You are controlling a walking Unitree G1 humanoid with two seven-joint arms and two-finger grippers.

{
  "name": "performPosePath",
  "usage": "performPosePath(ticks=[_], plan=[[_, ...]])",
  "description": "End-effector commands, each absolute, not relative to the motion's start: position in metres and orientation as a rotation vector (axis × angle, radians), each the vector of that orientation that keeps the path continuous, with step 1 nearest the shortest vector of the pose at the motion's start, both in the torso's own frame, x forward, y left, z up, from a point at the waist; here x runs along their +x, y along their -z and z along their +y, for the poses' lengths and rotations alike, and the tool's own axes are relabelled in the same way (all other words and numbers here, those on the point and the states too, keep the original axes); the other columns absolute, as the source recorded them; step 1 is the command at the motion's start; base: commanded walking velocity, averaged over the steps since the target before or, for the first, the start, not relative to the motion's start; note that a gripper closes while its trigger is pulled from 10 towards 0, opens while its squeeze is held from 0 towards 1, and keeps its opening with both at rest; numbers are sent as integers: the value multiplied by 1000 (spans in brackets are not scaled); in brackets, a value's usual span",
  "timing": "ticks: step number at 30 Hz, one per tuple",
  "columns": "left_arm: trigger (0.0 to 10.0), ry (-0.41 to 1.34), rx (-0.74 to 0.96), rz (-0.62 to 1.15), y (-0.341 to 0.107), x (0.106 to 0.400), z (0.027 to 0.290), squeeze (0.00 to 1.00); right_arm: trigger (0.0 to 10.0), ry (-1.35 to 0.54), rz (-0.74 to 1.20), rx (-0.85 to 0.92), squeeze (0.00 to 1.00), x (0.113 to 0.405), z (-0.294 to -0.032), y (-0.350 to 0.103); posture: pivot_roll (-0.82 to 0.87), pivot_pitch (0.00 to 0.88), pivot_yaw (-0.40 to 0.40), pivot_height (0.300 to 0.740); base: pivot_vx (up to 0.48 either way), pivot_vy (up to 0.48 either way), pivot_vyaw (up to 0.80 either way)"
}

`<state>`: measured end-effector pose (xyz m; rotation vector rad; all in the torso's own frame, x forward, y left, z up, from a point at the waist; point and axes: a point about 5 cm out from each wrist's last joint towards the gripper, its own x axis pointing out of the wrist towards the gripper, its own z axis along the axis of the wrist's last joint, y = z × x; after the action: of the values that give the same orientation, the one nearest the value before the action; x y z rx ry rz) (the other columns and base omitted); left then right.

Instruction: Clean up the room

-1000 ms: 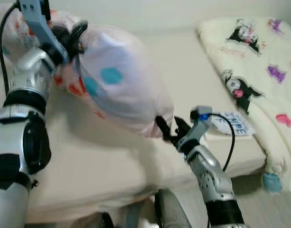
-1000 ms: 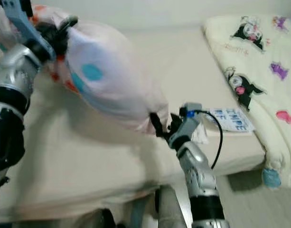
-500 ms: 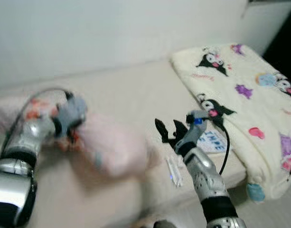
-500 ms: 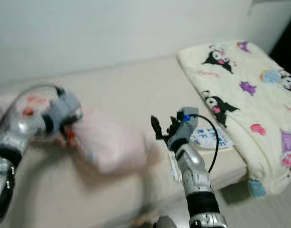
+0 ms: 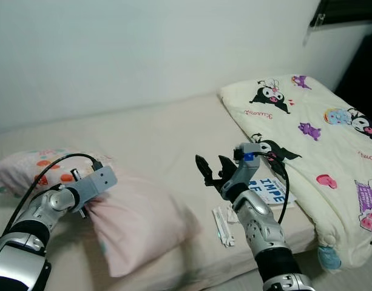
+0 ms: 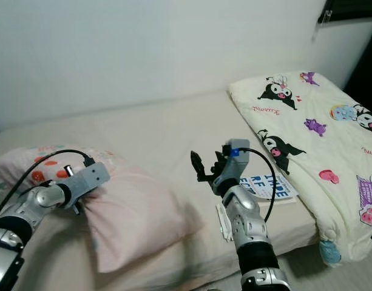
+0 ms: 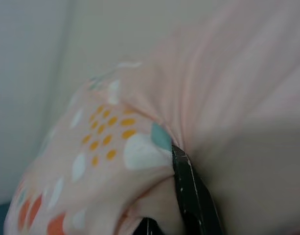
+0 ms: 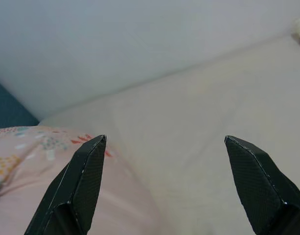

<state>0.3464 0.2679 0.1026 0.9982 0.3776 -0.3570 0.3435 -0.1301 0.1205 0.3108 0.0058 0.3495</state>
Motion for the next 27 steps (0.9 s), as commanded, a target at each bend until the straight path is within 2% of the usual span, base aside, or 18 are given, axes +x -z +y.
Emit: performPosePath(ticks=[1, 2, 3, 11, 12, 13, 17, 18, 19, 22, 24, 27], plan=[[0, 277, 1074, 332, -129, 354, 284, 0, 10000, -337, -9, 326, 0, 346, -131, -122, -141, 0, 64, 740, 0, 0, 0], [0, 277, 1074, 332, -129, 354, 284, 0, 10000, -337, -9, 326, 0, 346, -131, -122, -141, 0, 64, 740, 0, 0, 0], [0, 238, 1182, 275, -167, 363, 298, 0, 10000, -319, -24, 333, 0, 350, -133, -125, -134, 0, 63, 740, 0, 0, 0], [0, 249, 1247, 193, -215, 371, 302, 0, 10000, -323, -31, 334, 0, 354, -132, -127, -110, 0, 68, 740, 0, 0, 0], [0, 320, 1131, 225, -193, 370, 291, 0, 10000, -326, -30, 336, 0, 354, -131, -126, -103, 0, 71, 740, 0, 0, 0], [0, 320, 1131, 225, -193, 370, 291, 0, 10000, -326, -30, 336, 0, 354, -131, -126, -103, 0, 71, 740, 0, 0, 0], [0, 425, 928, 397, -123, 354, 271, 0, 10000, -341, -12, 327, 0, 352, -125, -121, -107, 0, 78, 740, 0, 0, 0], [0, 409, 800, 453, -99, 345, 265, 0, 10000, -346, -12, 327, 0, 351, -124, -120, -117, 0, 78, 740, 0, 0, 0], [0, 409, 800, 453, -99, 345, 265, 0, 10000, -346, -12, 327, 0, 351, -124, -120, -117, 0, 78, 740, 0, 0, 0], [0, 308, 472, 594, -49, 321, 255, 0, 10000, -357, -5, 324, 0, 348, -122, -116, -115, 0, 69, 740, 0, 0, 0], [0, 251, 382, 653, -30, 308, 252, 0, 10000, -358, 0, 319, 0, 348, -123, -114, -116, 0, 67, 740, 0, 0, 0], [0, 237, 368, 670, -25, 304, 252, 0, 10000, -357, 1, 318, 0, 348, -123, -113, -116, 0, 67, 740, 0, 0, 0]])
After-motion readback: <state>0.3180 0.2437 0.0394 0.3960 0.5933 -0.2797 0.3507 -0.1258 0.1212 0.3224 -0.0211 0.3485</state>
